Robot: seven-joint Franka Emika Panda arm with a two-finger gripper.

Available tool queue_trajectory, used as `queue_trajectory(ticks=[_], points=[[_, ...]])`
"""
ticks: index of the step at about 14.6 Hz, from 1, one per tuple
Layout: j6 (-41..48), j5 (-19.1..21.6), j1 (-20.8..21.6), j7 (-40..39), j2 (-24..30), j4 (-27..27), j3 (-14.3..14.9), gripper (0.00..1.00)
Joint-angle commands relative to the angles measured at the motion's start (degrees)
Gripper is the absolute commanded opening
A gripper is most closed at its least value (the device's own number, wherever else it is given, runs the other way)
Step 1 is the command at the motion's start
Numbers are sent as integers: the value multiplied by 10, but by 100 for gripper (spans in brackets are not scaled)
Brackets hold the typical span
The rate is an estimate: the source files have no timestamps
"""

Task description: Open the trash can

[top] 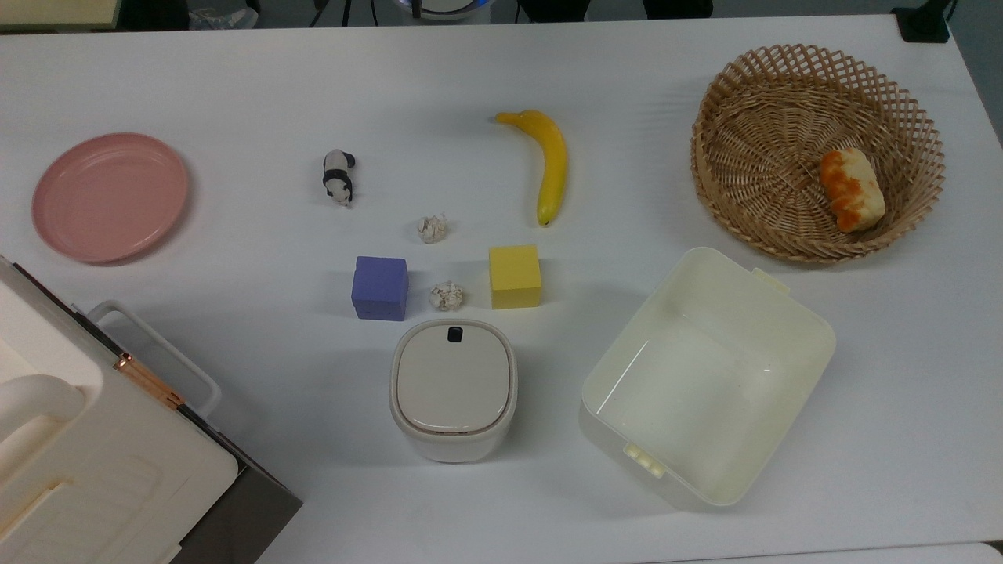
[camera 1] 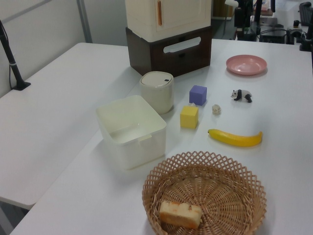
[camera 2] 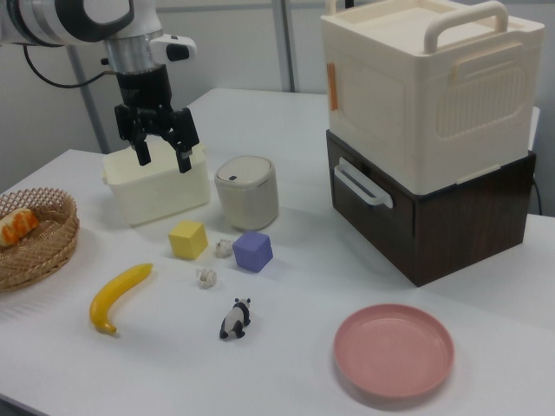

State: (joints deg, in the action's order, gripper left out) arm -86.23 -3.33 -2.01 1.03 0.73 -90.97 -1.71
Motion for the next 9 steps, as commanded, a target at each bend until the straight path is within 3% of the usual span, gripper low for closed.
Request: queue_trajectory(ticks=[1, 9], points=[[7, 5, 0, -4, 2, -1, 0, 100], [4, 5, 2, -8, 0, -3, 0, 100]])
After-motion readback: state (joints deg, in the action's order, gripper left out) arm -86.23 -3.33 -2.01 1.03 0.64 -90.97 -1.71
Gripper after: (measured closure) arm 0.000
